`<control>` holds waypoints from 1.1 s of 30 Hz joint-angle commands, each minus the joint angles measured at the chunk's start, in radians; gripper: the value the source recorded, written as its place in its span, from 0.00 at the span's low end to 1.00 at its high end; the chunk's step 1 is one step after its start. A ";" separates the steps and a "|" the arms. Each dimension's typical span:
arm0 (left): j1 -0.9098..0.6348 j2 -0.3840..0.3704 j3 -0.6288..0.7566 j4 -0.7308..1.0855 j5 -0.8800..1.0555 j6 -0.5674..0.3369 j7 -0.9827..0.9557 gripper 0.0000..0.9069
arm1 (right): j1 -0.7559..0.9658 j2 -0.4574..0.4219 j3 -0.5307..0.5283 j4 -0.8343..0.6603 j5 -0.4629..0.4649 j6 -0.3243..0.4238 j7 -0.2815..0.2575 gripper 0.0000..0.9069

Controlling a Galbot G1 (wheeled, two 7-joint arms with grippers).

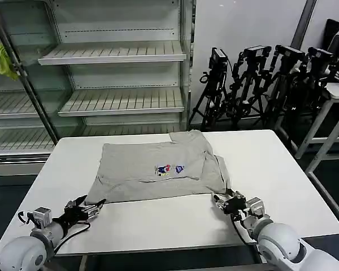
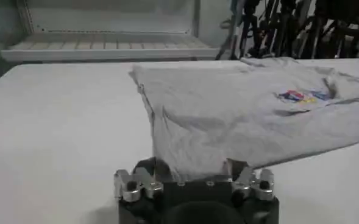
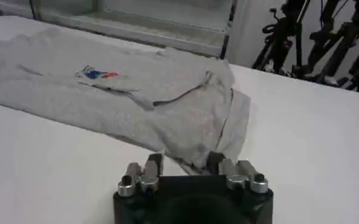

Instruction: Fold and organize the clothes.

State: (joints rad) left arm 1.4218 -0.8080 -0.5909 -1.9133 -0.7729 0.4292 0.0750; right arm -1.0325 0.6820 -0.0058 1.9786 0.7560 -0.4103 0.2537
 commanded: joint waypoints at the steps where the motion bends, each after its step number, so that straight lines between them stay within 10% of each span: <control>1: 0.016 -0.005 -0.002 -0.001 0.011 -0.006 0.004 0.19 | -0.017 0.013 -0.001 -0.005 -0.015 0.004 -0.002 0.00; 24: 0.089 0.013 -0.049 -0.033 0.033 -0.026 0.014 0.08 | -0.027 -0.046 0.023 0.032 -0.006 0.015 -0.013 0.00; 33: 0.278 0.077 -0.185 -0.144 0.011 -0.023 0.012 0.08 | -0.120 -0.241 0.083 0.179 0.059 0.015 0.010 0.00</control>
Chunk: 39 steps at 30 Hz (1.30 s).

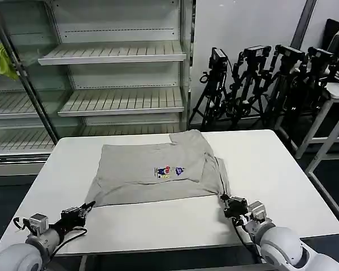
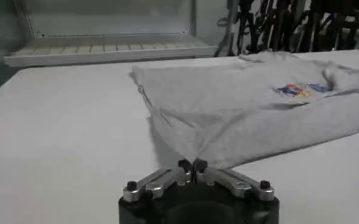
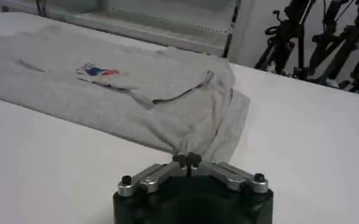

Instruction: Fold and organize the clothes.

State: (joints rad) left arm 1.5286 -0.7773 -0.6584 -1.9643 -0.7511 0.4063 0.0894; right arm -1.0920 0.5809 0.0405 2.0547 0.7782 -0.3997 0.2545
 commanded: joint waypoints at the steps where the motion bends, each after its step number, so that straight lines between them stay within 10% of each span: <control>1: 0.189 0.047 -0.127 -0.103 -0.013 0.000 -0.003 0.08 | -0.066 -0.149 0.041 0.109 0.037 0.005 0.014 0.00; 21: 0.505 0.018 -0.302 -0.271 0.004 0.007 -0.008 0.09 | -0.213 -0.350 0.053 0.280 0.054 -0.038 0.128 0.00; 39: 0.572 0.019 -0.315 -0.289 0.020 0.012 -0.012 0.09 | -0.237 -0.412 0.020 0.301 0.058 -0.086 0.112 0.00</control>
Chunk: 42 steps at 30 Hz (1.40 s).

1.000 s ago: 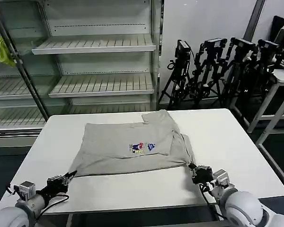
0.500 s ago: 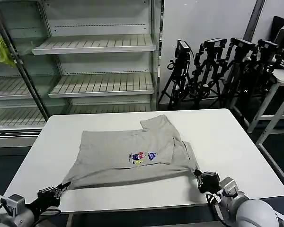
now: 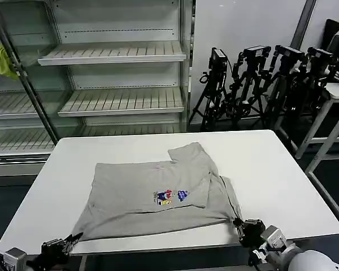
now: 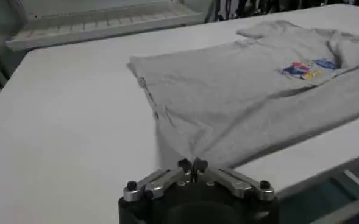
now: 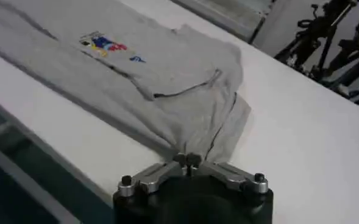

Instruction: Fold and organize the clothes.

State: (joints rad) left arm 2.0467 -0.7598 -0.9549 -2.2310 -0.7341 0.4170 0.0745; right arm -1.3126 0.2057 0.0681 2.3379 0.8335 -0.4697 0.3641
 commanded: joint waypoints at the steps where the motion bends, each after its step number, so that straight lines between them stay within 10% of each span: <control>1: 0.051 0.001 -0.016 -0.021 0.007 0.000 0.004 0.09 | -0.017 -0.037 -0.010 0.016 0.003 -0.017 0.002 0.00; 7: 0.049 0.001 -0.008 -0.032 0.016 0.008 -0.002 0.12 | -0.018 -0.032 -0.011 0.007 -0.004 -0.025 0.000 0.01; 8: 0.053 -0.002 -0.012 -0.037 0.015 0.012 -0.002 0.54 | -0.015 -0.028 -0.010 0.008 -0.001 -0.042 0.011 1.00; 9: 0.055 -0.003 -0.014 -0.038 0.015 0.013 -0.004 1.00 | -0.007 -0.027 -0.008 0.005 0.003 -0.048 0.006 1.00; 31: 0.099 -0.055 -0.052 -0.145 0.027 0.021 -0.009 1.00 | 0.017 -0.001 0.021 0.070 0.033 -0.079 0.037 1.00; 42: -0.126 -0.132 -0.065 -0.254 0.031 0.034 -0.012 1.00 | 0.076 0.129 0.176 0.105 0.106 -0.072 0.065 1.00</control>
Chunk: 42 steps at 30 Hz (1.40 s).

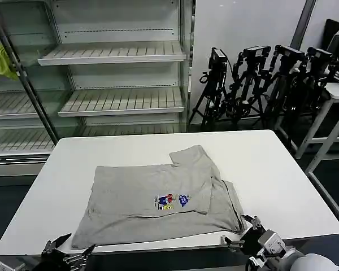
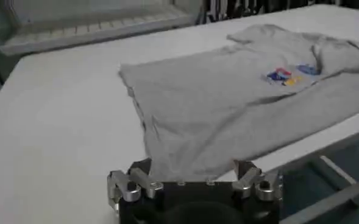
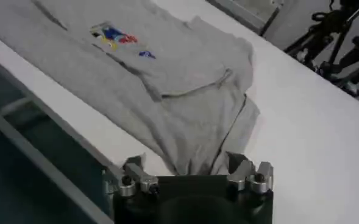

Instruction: Fold and organize the clothes.

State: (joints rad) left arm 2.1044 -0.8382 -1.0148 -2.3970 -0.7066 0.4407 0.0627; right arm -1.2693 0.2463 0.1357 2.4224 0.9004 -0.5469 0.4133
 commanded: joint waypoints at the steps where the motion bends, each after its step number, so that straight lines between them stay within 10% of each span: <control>1: -0.254 -0.060 -0.004 -0.085 0.001 0.018 -0.001 1.00 | 0.040 0.121 0.127 0.007 0.027 0.019 0.008 1.00; 14: -0.655 0.041 0.089 0.191 -0.096 0.099 -0.024 1.00 | 0.220 0.347 0.131 -0.220 -0.086 0.040 -0.163 1.00; 24: -0.934 0.173 0.288 0.521 -0.184 0.135 -0.030 1.00 | 0.584 0.533 -0.049 -0.599 -0.035 0.019 -0.175 1.00; 42: -1.247 0.113 0.633 0.841 -0.108 0.128 0.005 1.00 | 0.862 0.873 -0.218 -1.071 -0.112 0.048 -0.195 1.00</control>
State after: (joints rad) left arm 1.0886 -0.7143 -0.5795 -1.7898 -0.8403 0.5649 0.0518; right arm -0.5616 0.9251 -0.0102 1.6264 0.8139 -0.5088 0.2288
